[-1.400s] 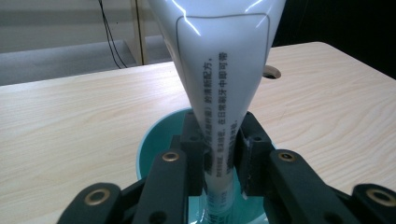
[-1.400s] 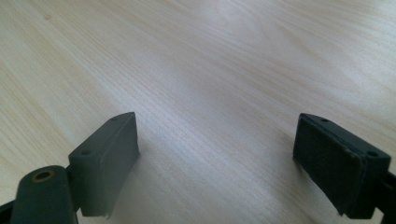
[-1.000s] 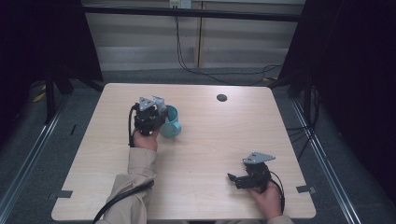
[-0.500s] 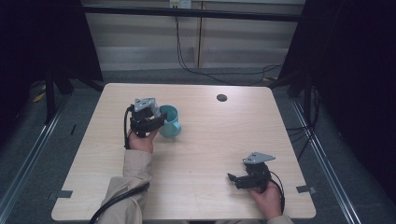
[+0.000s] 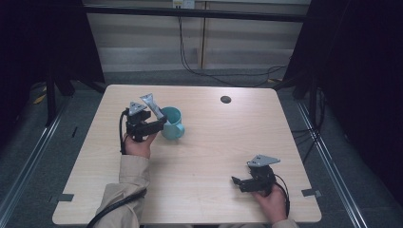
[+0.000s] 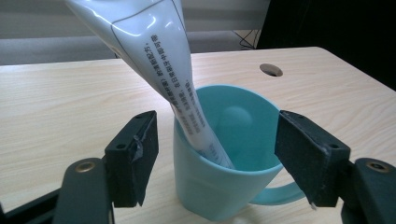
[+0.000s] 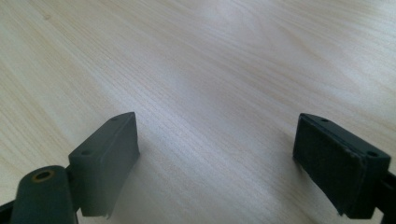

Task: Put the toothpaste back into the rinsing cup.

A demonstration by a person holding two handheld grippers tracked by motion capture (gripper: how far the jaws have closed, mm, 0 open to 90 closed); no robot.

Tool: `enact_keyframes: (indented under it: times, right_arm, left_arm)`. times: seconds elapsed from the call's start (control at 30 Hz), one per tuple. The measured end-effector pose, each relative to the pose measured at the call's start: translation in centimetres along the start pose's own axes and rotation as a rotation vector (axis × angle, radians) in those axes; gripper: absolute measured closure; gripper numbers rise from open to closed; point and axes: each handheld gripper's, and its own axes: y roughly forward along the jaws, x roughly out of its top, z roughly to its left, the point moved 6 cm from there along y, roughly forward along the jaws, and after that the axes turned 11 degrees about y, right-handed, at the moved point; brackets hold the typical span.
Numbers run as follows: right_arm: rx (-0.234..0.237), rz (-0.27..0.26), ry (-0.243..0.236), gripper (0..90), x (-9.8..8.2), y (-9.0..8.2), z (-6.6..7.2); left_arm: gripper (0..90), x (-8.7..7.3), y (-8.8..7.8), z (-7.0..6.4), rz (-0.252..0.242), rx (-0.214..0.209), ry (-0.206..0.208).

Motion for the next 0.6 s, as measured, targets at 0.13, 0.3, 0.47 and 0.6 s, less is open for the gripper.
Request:
enact_keyframes:
  times: [0.13, 0.3, 0.47, 0.6]
  right_arm:
    - [0.0, 0.0, 0.0, 13.5, 0.0, 0.0, 0.0]
    - [0.0, 0.0, 0.0, 13.5, 0.0, 0.0, 0.0]
    - [0.0, 0.0, 0.0, 13.4, 0.0, 0.0, 0.0]
    - [0.0, 0.0, 0.0, 13.5, 0.0, 0.0, 0.0]
  left_arm:
    - [28.2, 0.1, -0.5, 0.1, -0.009, 0.002, -0.002]
    - [23.8, -0.4, -1.2, 0.1, -0.007, -0.004, 0.015]
    - [20.1, -1.3, -2.0, 0.4, 0.005, -0.013, 0.026]
    - [15.7, -2.0, -2.4, 0.6, 0.005, -0.025, 0.01]
